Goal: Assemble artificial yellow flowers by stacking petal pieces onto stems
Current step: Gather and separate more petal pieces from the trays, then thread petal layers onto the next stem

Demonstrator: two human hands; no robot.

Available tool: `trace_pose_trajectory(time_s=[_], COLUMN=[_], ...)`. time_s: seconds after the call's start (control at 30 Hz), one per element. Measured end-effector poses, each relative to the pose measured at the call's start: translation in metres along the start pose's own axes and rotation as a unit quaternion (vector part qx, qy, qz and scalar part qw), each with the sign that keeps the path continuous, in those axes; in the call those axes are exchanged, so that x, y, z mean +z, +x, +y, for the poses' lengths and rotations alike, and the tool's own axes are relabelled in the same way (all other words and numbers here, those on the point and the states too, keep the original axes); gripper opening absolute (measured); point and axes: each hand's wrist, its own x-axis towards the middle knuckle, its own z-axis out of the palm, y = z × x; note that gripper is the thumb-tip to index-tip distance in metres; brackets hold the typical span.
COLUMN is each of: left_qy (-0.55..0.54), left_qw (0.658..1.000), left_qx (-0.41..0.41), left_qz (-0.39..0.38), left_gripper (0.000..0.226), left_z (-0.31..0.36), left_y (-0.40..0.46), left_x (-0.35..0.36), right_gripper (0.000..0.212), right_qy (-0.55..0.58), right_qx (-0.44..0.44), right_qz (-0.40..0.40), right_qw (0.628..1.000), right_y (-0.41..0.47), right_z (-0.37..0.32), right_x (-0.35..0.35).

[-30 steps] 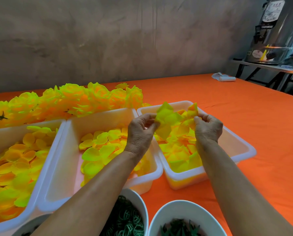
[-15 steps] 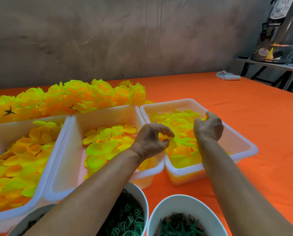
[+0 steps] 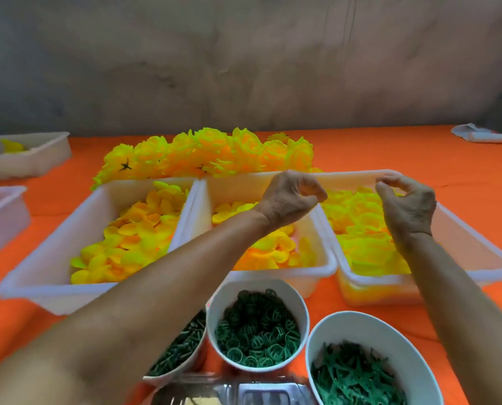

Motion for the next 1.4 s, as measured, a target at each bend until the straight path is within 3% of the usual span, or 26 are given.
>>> trace_pose_trajectory(time_s=[0.17, 0.4, 0.6, 0.73, 0.93, 1.27, 1.4], left_qy=[0.036, 0.044, 0.056, 0.048, 0.004, -0.079, -0.096], left_qw=[0.998, 0.995, 0.988, 0.977, 0.961, 0.943, 0.940], left_qx=[-0.001, -0.039, -0.087, -0.128, -0.160, -0.186, -0.192], left_qz=[0.053, 0.080, 0.111, 0.164, 0.227, 0.265, 0.266], left_gripper=[0.019, 0.022, 0.028, 0.029, 0.031, 0.032, 0.032], left_z=[-0.012, -0.024, -0.042, -0.052, -0.059, -0.063, -0.064], left_y=[-0.041, -0.106, -0.158, -0.179, -0.196, -0.202, -0.206], left_x=[-0.046, -0.095, -0.112, -0.118, -0.126, -0.123, -0.123], right_gripper=[0.017, 0.017, 0.015, 0.012, 0.015, 0.031, 0.027], right_qy=[-0.012, 0.048, 0.070, 0.019, -0.088, -0.191, -0.192], right_qx=[-0.085, -0.126, -0.190, -0.237, -0.314, -0.344, -0.334], right_qz=[-0.101, -0.249, -0.448, -0.555, -0.588, -0.589, -0.575], right_qw=[0.991, 0.959, 0.871, 0.797, 0.741, 0.706, 0.721], right_y=[-0.008, -0.054, -0.120, -0.158, -0.200, -0.226, -0.229], right_z=[-0.041, -0.085, -0.142, -0.158, -0.157, -0.152, -0.151], right_x=[-0.006, 0.004, 0.021, 0.042, 0.067, 0.089, 0.090])
